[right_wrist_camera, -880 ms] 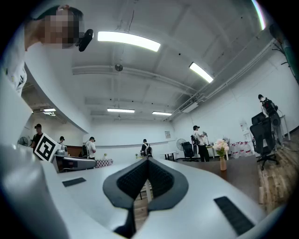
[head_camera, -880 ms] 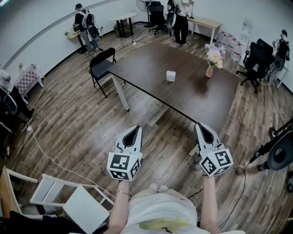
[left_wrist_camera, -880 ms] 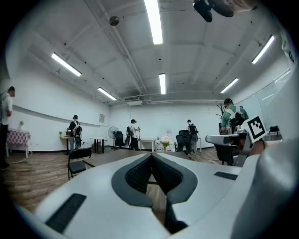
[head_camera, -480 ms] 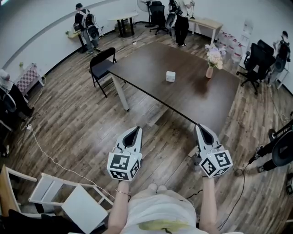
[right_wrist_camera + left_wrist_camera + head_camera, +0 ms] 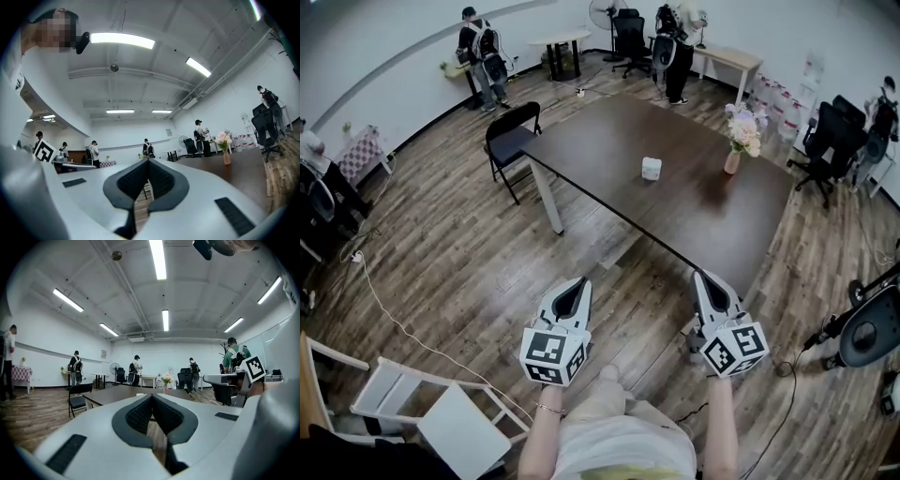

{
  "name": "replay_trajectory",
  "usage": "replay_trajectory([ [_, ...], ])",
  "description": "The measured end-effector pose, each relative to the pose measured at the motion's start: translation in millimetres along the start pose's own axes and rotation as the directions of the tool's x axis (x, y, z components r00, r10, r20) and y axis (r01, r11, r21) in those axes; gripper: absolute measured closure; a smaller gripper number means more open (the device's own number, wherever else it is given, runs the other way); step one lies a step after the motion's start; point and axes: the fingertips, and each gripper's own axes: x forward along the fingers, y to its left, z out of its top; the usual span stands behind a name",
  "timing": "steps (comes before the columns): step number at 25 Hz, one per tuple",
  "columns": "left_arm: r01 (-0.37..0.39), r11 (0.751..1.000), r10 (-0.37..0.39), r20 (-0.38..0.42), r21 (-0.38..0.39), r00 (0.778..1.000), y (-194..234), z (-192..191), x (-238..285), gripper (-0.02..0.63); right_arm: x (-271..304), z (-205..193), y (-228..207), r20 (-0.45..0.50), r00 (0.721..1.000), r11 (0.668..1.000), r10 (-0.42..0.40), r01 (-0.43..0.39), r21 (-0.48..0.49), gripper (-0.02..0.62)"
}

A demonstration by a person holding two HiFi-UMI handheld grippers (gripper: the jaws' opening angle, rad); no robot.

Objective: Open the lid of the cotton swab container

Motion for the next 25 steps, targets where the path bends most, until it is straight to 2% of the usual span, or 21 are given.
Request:
replay_trajectory([
  [6, -0.008, 1.0, 0.008, -0.011, -0.007, 1.0, 11, -2, 23, 0.581, 22, -6, -17, -0.005, 1.0, 1.0, 0.002, -0.001, 0.031, 0.574],
  [12, 0.008, 1.0, -0.008, 0.001, -0.011, 1.0, 33, 3, 69, 0.581, 66, -8, -36, -0.005, 1.0, 1.0, 0.007, -0.007, 0.027, 0.574],
  [25, 0.126, 0.992, -0.126, 0.017, 0.005, 0.992, 81, 25, 192, 0.581, 164, -4, -97, 0.023, 0.996, 0.996, -0.083, 0.083, 0.025, 0.574],
])
